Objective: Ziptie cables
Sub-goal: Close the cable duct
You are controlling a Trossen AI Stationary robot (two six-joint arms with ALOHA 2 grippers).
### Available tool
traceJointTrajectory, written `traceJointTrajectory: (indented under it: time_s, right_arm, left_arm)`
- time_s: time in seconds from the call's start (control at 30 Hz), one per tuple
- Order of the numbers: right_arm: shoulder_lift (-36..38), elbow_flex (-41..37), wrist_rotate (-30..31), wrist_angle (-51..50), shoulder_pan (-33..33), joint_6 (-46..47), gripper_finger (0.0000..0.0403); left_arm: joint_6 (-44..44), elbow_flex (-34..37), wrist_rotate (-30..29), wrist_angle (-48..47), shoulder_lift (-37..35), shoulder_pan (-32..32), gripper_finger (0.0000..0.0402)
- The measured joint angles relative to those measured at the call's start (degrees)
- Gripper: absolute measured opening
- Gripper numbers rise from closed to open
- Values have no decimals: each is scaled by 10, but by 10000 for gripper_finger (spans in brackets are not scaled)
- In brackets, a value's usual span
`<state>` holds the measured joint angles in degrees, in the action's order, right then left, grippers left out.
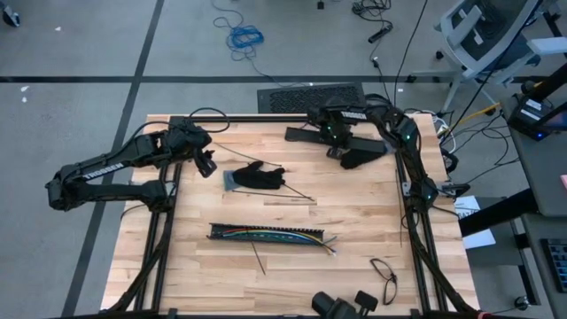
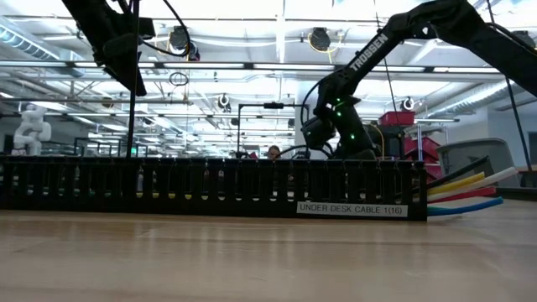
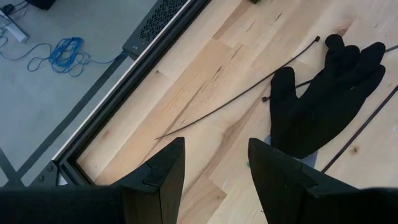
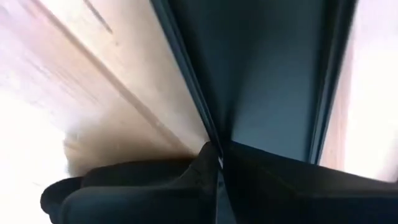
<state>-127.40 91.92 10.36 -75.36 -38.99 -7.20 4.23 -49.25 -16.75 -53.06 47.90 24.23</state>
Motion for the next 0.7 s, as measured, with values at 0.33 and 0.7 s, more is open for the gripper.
traceJointTrajectory:
  time_s: [0.33, 0.7]
  right_arm:
    - [43, -4, -27, -12, 53, -4, 1]
    - [147, -3, -34, -19, 104, 29, 1]
  left_arm:
    - [1, 0, 0, 0, 0, 0, 173]
    - [0, 0, 0, 1, 0, 0, 173]
